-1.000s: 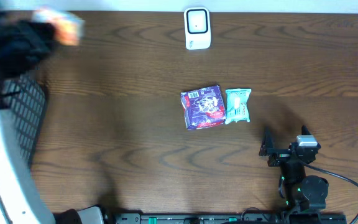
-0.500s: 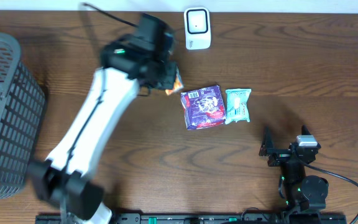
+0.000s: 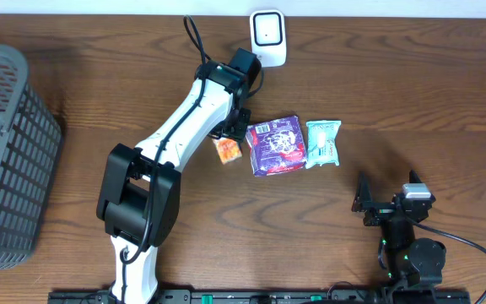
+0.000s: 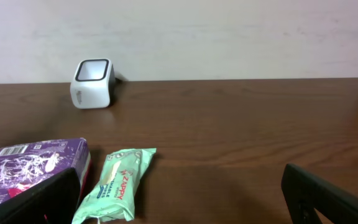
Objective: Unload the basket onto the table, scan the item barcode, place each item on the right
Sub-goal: 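Place the small orange package left of the purple package, then reach into the basket and grasp the red-orange snack bar, left gripper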
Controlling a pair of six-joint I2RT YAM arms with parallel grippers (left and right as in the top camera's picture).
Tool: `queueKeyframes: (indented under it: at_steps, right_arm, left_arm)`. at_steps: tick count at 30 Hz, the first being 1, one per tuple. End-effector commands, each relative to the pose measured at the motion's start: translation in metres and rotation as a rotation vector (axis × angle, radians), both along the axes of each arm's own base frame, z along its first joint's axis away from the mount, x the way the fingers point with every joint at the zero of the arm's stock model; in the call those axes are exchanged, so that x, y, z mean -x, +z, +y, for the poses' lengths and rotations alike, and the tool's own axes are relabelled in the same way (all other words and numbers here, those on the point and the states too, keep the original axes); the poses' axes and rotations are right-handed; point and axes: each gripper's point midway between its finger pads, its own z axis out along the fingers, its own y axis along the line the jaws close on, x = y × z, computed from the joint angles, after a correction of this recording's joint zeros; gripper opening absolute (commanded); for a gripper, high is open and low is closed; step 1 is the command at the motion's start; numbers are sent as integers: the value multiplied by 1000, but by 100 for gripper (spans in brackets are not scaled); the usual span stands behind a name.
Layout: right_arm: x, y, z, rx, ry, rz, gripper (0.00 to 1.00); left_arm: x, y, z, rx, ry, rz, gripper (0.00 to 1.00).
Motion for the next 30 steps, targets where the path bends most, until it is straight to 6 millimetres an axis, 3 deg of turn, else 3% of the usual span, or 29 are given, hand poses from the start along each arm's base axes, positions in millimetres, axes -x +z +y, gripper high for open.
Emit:
queueKeyframes:
  at_steps: [1,3,5,6,8,10,11,12,14,18,20,22,25,30]
  right_arm:
    - [0,-1,1,-10,3,2,99]
    - [0,-1,1,-10,3,2,99]
    - [0,-1,1,-10,3,1,99]
    - [0,-1,1,-10,3,1,99]
    - [0,-1,1,-10,3,1,99]
    - [0,-1,1,-10,3,1,99]
    - [0,-1,1,-10,3,1,99]
    - [0,-1,1,-10,3,1,99]
    - [0,-1,1,-10,3,1,99]
    - [0,-1,1,-10,3,1,99]
    - [0,-1,1,-10,3,1,99]
    - [0,-1,1,-10,3,1,99]
    - [0,-1,1,-10,3,1,99]
    - [0,-1,1,-10,3,2,99]
  left_arm:
    - [-13,35,4,15,25,-75,62]
    - [-21,61,9,35,37,-117,63]
    - [-34,101,18,64,42,-196,64]
    - [-39,121,25,73,51,-241,69]
    - [-50,170,48,92,102,-358,82]
    - [-56,214,74,127,170,-475,85]
    - [-60,238,93,140,210,-547,85]
    - [-62,256,110,144,248,-606,93]
    - [-63,291,157,124,352,-737,99]
    - [-46,338,272,-45,619,-925,98]
    - [-31,346,323,-133,741,-959,98]
    - [-13,338,367,-205,845,-935,98]
    - [21,305,422,-272,1000,-826,98]
    - [65,234,488,-345,1171,-650,98]
